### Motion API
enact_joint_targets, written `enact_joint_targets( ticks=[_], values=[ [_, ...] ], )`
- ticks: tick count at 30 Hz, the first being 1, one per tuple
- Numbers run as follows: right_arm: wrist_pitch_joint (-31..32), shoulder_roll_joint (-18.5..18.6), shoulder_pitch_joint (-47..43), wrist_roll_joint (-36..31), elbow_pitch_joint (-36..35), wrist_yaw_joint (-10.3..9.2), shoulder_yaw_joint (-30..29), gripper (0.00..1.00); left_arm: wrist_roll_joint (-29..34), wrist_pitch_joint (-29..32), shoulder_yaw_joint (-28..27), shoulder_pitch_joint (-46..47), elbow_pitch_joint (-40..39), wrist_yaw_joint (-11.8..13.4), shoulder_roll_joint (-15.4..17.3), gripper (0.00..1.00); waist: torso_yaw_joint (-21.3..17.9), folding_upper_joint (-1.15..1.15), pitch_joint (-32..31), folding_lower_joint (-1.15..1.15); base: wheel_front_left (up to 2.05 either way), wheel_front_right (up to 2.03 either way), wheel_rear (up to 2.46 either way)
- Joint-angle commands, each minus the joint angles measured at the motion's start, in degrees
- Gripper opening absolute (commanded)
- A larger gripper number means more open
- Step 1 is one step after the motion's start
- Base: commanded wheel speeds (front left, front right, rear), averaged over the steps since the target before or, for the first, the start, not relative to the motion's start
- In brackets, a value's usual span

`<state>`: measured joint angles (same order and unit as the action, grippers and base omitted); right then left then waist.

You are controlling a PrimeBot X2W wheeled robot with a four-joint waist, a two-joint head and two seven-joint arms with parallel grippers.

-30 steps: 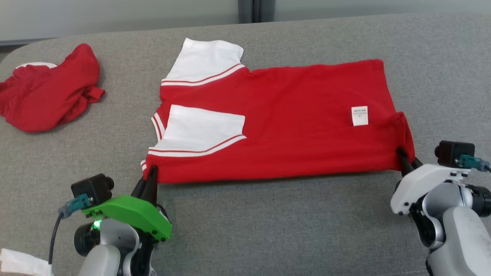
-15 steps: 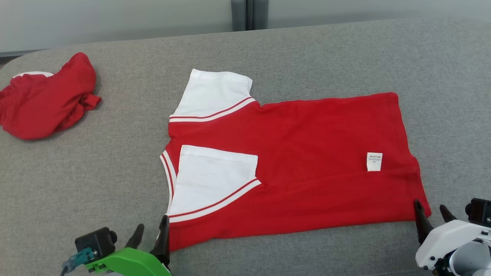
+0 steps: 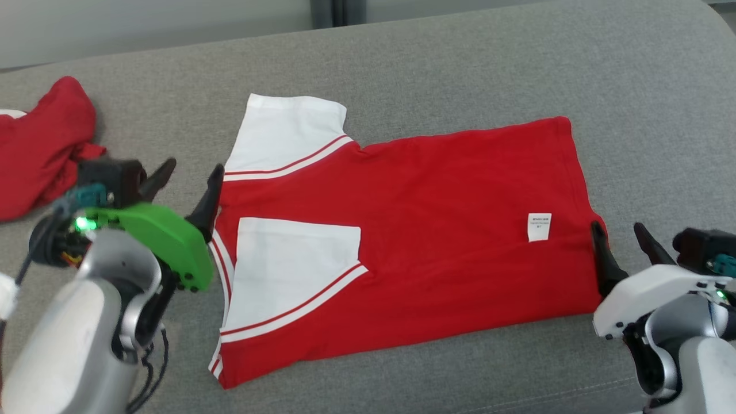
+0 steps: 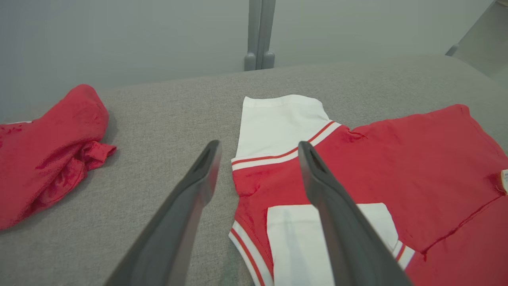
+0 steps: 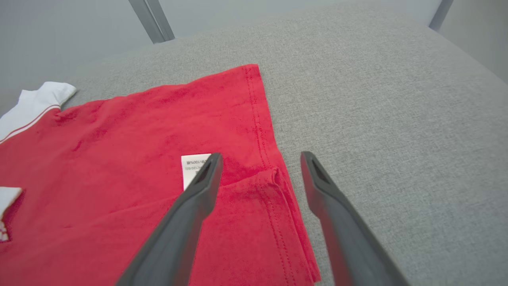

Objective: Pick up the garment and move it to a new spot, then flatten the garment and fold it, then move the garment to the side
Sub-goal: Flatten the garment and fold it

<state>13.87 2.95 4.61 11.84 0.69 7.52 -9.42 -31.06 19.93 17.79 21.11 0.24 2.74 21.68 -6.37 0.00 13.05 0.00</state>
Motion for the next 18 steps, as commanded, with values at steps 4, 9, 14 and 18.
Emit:
enact_joint_targets(
  ticks=[4, 9, 14, 18],
  values=[
    [-0.22, 0.8, 6.09, -0.36, 0.77, -0.07, 4.93, 1.0, 0.74, 6.3, 1.53, 12.15, 5.42, -3.86, 2.47, 1.0, -5.28, 0.0, 5.97, 0.0, 0.0, 0.0, 0.0],
    [-1.6, 0.98, 12.36, 0.3, 2.99, -0.07, 10.15, 1.0, 0.46, 10.28, 2.36, 21.77, 11.83, -7.06, 4.36, 1.0, -9.05, 0.0, 10.18, 0.0, 0.0, 0.0, 0.0],
    [-3.48, 1.09, 16.85, 1.05, 4.95, -0.07, 13.32, 1.0, -0.52, 12.88, 3.16, 25.91, 17.43, -8.53, 5.84, 1.0, -12.22, 0.0, 13.53, 0.0, 0.0, 0.0, 0.0],
    [-5.1, 1.09, 18.87, 1.54, 5.88, -0.07, 14.43, 1.0, -1.84, 13.67, 2.41, 26.55, 19.68, -8.69, 7.12, 1.0, -13.83, 0.0, 15.56, 0.0, 0.0, 0.0, 0.0]
  ],
)
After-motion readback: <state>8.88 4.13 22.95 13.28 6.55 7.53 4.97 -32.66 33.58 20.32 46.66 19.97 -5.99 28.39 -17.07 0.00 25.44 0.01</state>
